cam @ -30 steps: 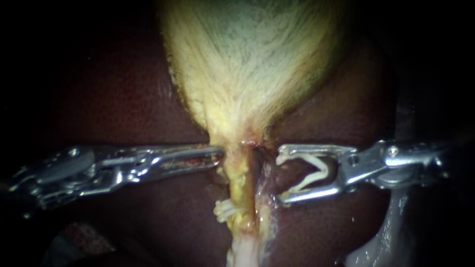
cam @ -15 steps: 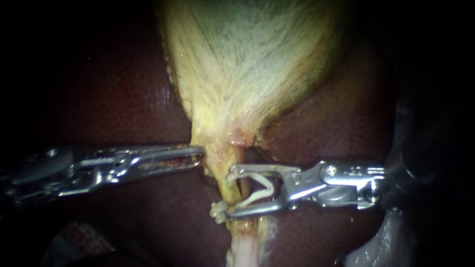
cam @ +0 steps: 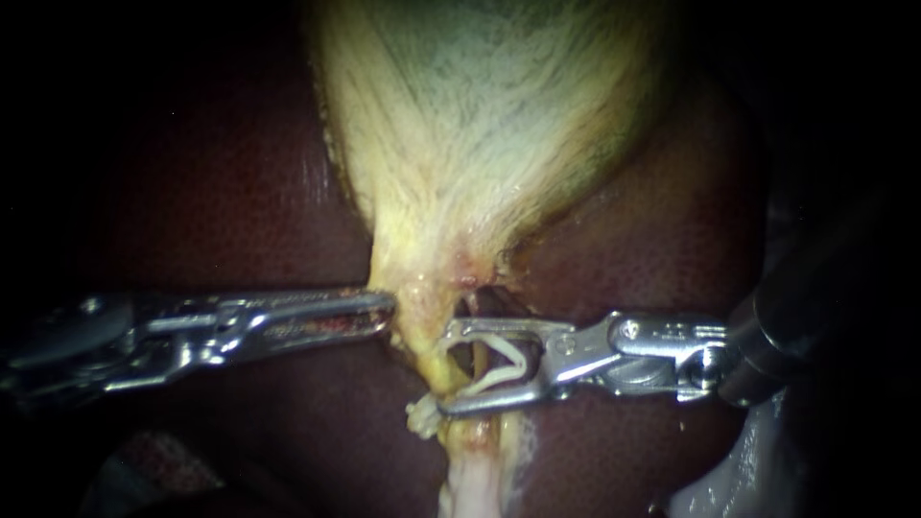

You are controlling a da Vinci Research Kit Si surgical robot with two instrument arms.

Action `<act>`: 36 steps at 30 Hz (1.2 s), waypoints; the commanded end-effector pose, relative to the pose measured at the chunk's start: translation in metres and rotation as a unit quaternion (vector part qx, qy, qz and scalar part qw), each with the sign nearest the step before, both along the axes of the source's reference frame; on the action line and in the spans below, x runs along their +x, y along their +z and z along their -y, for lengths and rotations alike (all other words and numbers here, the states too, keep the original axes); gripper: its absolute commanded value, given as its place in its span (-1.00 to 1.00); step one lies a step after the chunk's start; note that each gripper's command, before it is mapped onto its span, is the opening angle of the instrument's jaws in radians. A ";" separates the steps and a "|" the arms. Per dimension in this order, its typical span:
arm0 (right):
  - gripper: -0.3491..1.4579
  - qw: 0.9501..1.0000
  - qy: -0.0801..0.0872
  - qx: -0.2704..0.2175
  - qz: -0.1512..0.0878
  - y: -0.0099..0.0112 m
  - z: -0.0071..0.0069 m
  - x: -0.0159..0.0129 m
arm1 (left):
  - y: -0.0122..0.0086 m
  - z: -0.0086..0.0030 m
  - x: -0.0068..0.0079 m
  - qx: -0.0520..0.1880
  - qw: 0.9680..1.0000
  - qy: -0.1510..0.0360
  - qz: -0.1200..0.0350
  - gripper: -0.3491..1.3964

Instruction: Clipping third clip left tube

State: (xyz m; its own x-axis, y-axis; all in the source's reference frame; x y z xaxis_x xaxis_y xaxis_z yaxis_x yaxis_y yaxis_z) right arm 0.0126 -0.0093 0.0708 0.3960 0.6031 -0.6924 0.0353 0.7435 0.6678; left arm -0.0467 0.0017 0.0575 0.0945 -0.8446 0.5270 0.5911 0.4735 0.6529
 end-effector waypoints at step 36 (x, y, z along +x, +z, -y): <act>-0.02 0.999 -0.022 0.045 -0.013 -0.0034 -0.0018 0.0044 | 0.0005 -0.0001 -0.0015 -0.001 1.000 -0.003 -0.002 -1.00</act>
State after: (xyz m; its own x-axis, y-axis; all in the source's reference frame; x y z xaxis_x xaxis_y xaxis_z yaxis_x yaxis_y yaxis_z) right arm 0.0170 -0.0071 0.0671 0.4043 0.6488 -0.6446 0.0772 0.6781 0.7309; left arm -0.0482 0.0017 0.0580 0.0905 -0.8440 0.5286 0.5965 0.4710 0.6499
